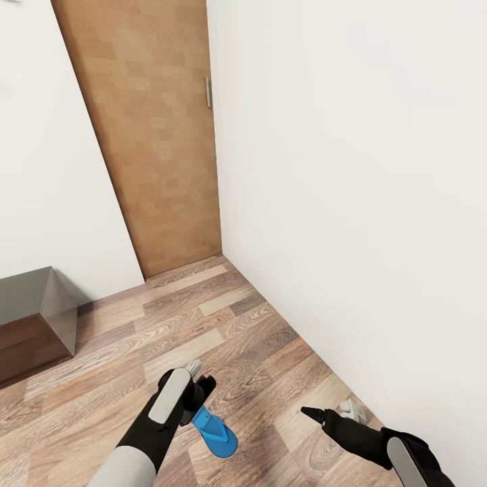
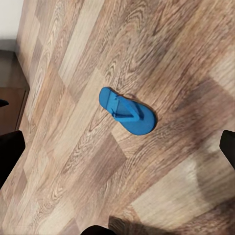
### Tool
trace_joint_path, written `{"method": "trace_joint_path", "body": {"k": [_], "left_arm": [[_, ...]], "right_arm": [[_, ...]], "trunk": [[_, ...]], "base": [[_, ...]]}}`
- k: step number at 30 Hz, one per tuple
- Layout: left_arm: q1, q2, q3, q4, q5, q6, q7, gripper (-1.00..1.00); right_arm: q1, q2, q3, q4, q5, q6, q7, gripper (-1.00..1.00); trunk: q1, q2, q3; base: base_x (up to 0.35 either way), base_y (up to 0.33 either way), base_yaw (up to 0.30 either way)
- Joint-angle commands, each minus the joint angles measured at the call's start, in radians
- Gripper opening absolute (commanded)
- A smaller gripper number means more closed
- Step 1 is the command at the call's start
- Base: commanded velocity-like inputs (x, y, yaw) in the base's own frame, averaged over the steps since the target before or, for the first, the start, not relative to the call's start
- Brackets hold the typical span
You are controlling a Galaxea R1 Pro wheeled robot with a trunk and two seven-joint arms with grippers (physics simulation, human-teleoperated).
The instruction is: In the bedroom, move the book from the bed onto either nightstand, and place the two sandals side by side next to the bed.
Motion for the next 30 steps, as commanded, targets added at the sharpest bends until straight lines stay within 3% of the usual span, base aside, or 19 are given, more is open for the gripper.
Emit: {"method": "trace_joint_path", "body": {"k": [1, 8, 14, 16, 17, 22, 25, 30], "left_arm": [[0.000, 0.000, -0.002, -0.001, 0.004, 0.003, 0.006, 1.00], [0.000, 0.000, -0.025, 0.000, 0.004, 0.004, 0.003, 1.00], [0.000, 0.000, -0.035, 0.003, 0.006, 0.004, 0.000, 1.00], [0.000, 0.000, -0.036, 0.003, 0.006, 0.004, -0.001, 1.00], [0.000, 0.000, -0.036, 0.003, 0.006, 0.004, -0.002, 1.00], [0.000, 0.000, -0.038, 0.003, 0.005, 0.005, -0.002, 1.00], [0.000, 0.000, -0.047, 0.003, 0.005, 0.005, -0.004, 1.00], [0.000, 0.000, -0.080, 0.004, 0.006, 0.004, -0.005, 1.00]], "right_arm": [[0.000, 0.000, -0.002, 0.000, 0.001, 0.006, 0.004, 1.00], [-0.001, -0.001, -0.003, 0.000, 0.000, 0.007, 0.006, 1.00], [-0.001, 0.002, -0.008, -0.042, -0.016, 0.012, 0.014, 1.00], [-0.001, 0.003, -0.008, -0.059, -0.044, 0.013, 0.015, 1.00], [-0.002, 0.004, -0.008, -0.075, -0.105, 0.014, 0.017, 1.00], [-0.002, 0.004, -0.007, -0.126, -0.266, 0.016, 0.025, 1.00], [-0.002, 0.004, -0.007, -0.144, -0.299, 0.016, 0.026, 1.00], [-0.002, 0.003, -0.007, -0.152, -0.317, 0.014, 0.027, 1.00]], "trunk": [[0.000, -0.001, -0.005], [0.003, -0.002, -0.032], [0.003, -0.002, -0.032], [0.003, -0.002, -0.032], [0.003, -0.002, -0.032], [0.003, -0.002, -0.032], [0.003, -0.002, -0.032], [0.003, -0.002, -0.032]], "base": [[0.000, 0.000, 0.000], [0.000, 0.000, 0.000], [0.000, 0.000, 0.000], [0.000, 0.000, 0.000], [0.000, 0.000, 0.000], [0.000, 0.000, 0.000], [0.000, 0.000, 0.000], [0.000, 0.000, 0.000]]}}
